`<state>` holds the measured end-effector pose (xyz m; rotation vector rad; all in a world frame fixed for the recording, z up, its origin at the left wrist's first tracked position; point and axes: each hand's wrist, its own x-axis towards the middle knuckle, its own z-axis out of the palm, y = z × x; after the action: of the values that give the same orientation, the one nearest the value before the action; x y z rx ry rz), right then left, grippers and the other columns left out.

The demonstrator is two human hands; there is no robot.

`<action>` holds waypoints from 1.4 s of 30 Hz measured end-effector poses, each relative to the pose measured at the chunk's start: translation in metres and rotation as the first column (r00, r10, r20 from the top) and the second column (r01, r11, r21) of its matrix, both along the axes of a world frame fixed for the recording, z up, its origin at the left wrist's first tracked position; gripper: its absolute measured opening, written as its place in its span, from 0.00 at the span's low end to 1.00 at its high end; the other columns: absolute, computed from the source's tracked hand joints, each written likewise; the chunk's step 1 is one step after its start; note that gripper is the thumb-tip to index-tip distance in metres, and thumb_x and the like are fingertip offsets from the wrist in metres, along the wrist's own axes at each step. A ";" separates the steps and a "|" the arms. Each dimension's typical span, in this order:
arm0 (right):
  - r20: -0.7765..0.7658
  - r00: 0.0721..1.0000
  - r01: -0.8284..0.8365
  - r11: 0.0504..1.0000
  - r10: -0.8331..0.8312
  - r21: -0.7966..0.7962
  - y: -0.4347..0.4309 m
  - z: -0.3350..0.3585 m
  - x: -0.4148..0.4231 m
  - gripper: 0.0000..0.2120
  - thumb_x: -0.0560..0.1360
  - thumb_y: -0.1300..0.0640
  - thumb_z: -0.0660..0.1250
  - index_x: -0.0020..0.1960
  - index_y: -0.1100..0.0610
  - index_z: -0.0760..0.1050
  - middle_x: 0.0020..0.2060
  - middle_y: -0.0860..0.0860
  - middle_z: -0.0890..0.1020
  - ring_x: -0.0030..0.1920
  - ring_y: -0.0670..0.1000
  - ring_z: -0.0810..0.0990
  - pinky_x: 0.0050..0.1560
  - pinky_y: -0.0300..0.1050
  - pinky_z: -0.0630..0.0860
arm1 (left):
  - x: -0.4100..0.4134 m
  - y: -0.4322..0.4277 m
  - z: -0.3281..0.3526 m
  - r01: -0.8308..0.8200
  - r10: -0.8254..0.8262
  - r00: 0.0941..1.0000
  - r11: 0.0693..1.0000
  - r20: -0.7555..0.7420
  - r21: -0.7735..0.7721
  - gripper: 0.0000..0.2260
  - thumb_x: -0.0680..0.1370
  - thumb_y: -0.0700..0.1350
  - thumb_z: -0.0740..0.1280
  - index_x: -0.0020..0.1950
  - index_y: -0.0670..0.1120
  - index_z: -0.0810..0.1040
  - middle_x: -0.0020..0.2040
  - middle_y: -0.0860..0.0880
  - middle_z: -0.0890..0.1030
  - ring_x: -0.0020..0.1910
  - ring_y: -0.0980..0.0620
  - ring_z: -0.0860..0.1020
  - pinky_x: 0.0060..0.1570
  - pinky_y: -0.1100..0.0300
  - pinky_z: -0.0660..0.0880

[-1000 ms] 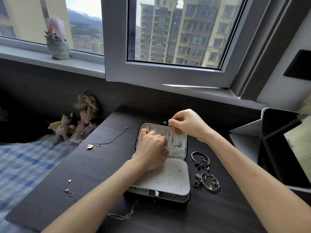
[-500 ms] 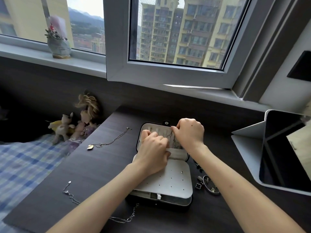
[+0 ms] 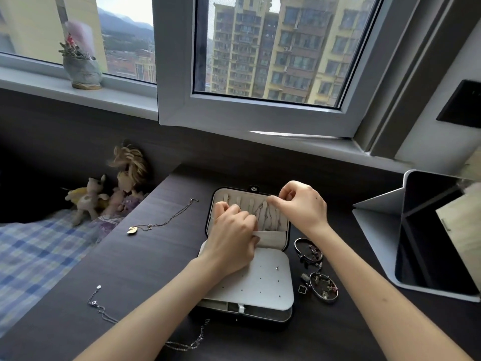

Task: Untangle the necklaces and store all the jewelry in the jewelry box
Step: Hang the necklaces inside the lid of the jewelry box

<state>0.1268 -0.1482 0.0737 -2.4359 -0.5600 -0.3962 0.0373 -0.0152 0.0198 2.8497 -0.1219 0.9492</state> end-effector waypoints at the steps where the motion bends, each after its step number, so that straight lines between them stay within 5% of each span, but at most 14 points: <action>1: 0.027 1.000 -0.003 0.999 0.002 0.041 -0.003 -0.001 -0.002 0.11 0.70 0.45 0.72 0.38 0.50 0.74 0.32 0.42 0.73 0.38 0.45 0.73 0.37 0.40 0.65 | -0.001 0.000 0.001 0.005 -0.005 1.000 1.000 0.009 0.002 0.13 0.60 0.46 0.78 0.31 0.47 0.74 0.30 0.53 0.77 0.34 0.49 0.74 0.45 0.57 0.58; 4: 0.094 0.995 0.004 0.991 -0.017 0.133 -0.012 -0.005 -0.006 0.11 0.68 0.49 0.73 0.45 0.52 0.75 0.39 0.46 0.76 0.43 0.48 0.75 0.40 0.41 0.70 | -0.005 -0.002 0.002 0.027 -0.028 0.999 1.000 0.042 0.012 0.13 0.60 0.45 0.78 0.31 0.47 0.74 0.30 0.52 0.77 0.34 0.49 0.74 0.44 0.59 0.58; 9: -0.279 0.930 -0.128 0.922 0.240 0.365 -0.014 -0.014 -0.019 0.14 0.71 0.51 0.72 0.55 0.52 0.75 0.47 0.46 0.81 0.49 0.47 0.80 0.53 0.52 0.78 | -0.008 0.001 -0.001 0.089 -0.094 0.991 0.995 0.096 0.054 0.09 0.62 0.40 0.73 0.32 0.45 0.73 0.31 0.49 0.76 0.37 0.47 0.73 0.45 0.56 0.62; 13: -0.232 0.896 -0.212 0.825 0.378 0.524 -0.016 -0.016 -0.033 0.08 0.73 0.63 0.69 0.51 0.55 0.76 0.45 0.52 0.82 0.48 0.51 0.81 0.52 0.57 0.78 | -0.011 0.003 0.000 0.105 -0.115 0.989 0.989 0.094 0.109 0.04 0.63 0.40 0.70 0.33 0.44 0.76 0.35 0.48 0.79 0.41 0.45 0.76 0.50 0.50 0.67; 17: -0.145 0.918 -0.238 0.806 0.369 0.543 -0.014 -0.021 -0.040 0.13 0.68 0.69 0.71 0.49 0.59 0.72 0.42 0.58 0.81 0.45 0.58 0.80 0.45 0.57 0.78 | -0.012 0.001 0.004 0.082 -0.093 0.992 0.987 0.082 0.137 0.05 0.62 0.43 0.72 0.34 0.45 0.77 0.36 0.49 0.80 0.43 0.44 0.77 0.50 0.51 0.63; 23: -0.241 0.907 -0.147 0.796 0.346 0.587 -0.009 -0.025 -0.038 0.26 0.64 0.65 0.77 0.57 0.55 0.70 0.47 0.51 0.81 0.48 0.47 0.81 0.47 0.43 0.80 | -0.013 0.002 0.005 0.063 -0.067 0.996 0.994 0.051 0.085 0.06 0.63 0.43 0.71 0.33 0.46 0.74 0.32 0.49 0.78 0.38 0.46 0.74 0.46 0.54 0.64; 27: -0.330 0.880 -0.039 0.746 0.340 0.665 -0.005 -0.025 -0.036 0.15 0.71 0.59 0.74 0.54 0.55 0.73 0.47 0.49 0.83 0.49 0.47 0.82 0.47 0.39 0.79 | -0.015 -0.002 0.008 0.034 -0.035 0.994 0.999 0.107 0.009 0.03 0.66 0.43 0.67 0.39 0.46 0.76 0.28 0.52 0.76 0.34 0.47 0.71 0.46 0.55 0.59; 30: -0.314 0.892 -0.016 0.716 0.326 0.698 0.000 -0.027 -0.035 0.13 0.71 0.59 0.73 0.53 0.58 0.74 0.45 0.50 0.83 0.45 0.44 0.82 0.41 0.33 0.77 | -0.015 0.000 0.007 -0.006 0.002 0.996 0.999 0.093 0.046 0.13 0.68 0.44 0.67 0.51 0.43 0.80 0.30 0.52 0.77 0.35 0.47 0.73 0.47 0.54 0.60; 34: -0.323 0.890 -0.002 0.710 0.323 0.704 0.002 -0.029 -0.033 0.16 0.69 0.61 0.75 0.53 0.59 0.73 0.46 0.52 0.83 0.45 0.46 0.82 0.42 0.35 0.78 | -0.013 -0.001 0.007 -0.038 0.034 0.998 0.993 0.043 0.113 0.18 0.72 0.49 0.61 0.57 0.43 0.80 0.31 0.51 0.77 0.37 0.47 0.72 0.48 0.52 0.61; 42: -0.394 0.850 0.045 0.698 0.349 0.715 0.001 -0.034 -0.024 0.17 0.70 0.58 0.74 0.55 0.57 0.73 0.49 0.52 0.83 0.50 0.50 0.83 0.53 0.50 0.80 | -0.010 -0.001 0.007 -0.042 0.040 0.999 0.985 0.019 0.170 0.12 0.73 0.50 0.61 0.43 0.47 0.82 0.29 0.51 0.76 0.35 0.47 0.72 0.48 0.52 0.61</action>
<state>0.1031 -0.1469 0.0399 -1.6112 -0.2936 0.1173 0.0269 -0.0159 0.0268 3.0113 -0.1538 1.0161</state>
